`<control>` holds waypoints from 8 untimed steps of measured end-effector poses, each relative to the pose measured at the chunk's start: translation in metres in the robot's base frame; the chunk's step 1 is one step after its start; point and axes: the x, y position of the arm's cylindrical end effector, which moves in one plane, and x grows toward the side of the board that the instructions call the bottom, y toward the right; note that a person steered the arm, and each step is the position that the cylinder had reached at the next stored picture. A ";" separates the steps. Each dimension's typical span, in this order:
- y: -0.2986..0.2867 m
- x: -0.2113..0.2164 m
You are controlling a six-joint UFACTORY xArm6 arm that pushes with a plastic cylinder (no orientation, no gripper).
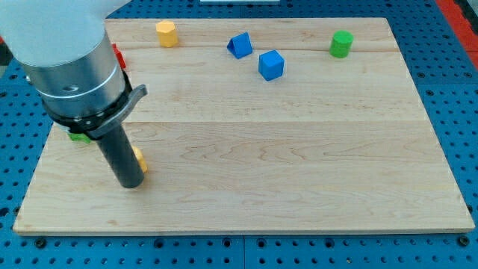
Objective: Place the blue cube diagonal to the right of the green star
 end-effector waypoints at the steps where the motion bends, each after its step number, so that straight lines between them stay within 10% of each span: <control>1: 0.081 -0.011; 5: 0.174 -0.050; 8: 0.232 -0.173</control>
